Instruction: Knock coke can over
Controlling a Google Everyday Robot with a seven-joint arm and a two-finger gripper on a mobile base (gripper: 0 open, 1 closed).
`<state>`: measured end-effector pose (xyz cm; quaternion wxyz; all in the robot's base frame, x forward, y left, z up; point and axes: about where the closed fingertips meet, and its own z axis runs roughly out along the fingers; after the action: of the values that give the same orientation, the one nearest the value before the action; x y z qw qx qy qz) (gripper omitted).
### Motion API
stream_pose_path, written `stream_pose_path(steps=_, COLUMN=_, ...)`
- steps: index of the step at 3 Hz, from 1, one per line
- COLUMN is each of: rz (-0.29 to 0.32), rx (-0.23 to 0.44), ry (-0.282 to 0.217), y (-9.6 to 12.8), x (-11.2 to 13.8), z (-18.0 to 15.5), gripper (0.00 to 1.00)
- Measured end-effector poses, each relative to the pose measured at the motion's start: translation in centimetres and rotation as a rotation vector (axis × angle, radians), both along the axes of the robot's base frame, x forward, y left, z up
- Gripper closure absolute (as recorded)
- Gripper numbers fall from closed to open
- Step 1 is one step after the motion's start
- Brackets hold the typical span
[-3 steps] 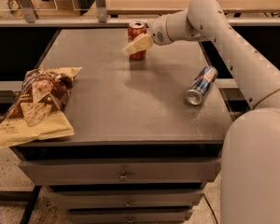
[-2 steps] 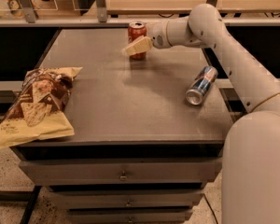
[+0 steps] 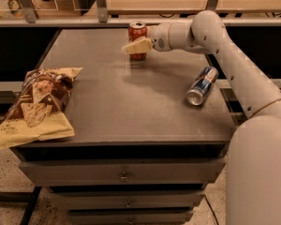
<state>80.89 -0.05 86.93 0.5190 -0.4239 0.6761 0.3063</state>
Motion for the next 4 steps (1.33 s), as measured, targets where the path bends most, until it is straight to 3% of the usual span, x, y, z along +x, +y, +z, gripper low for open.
stream_pose_path(steps=1, rz=-0.001, rx=0.001, ry=-0.009, y=-0.1, x=-0.3, z=0.5, gripper=0.41)
stream_pose_path(steps=2, rz=-0.009, rx=-0.052, ry=-0.039, y=-0.4, x=-0.3, z=1.6, gripper=0.65)
stream_pose_path(steps=3, rz=-0.012, rx=-0.144, ry=-0.073, y=-0.6, x=-0.1, z=2.8, gripper=0.88)
stream_pose_path(steps=4, rz=-0.004, rx=-0.298, ry=-0.128, y=-0.3, x=-0.1, z=3.7, gripper=1.00)
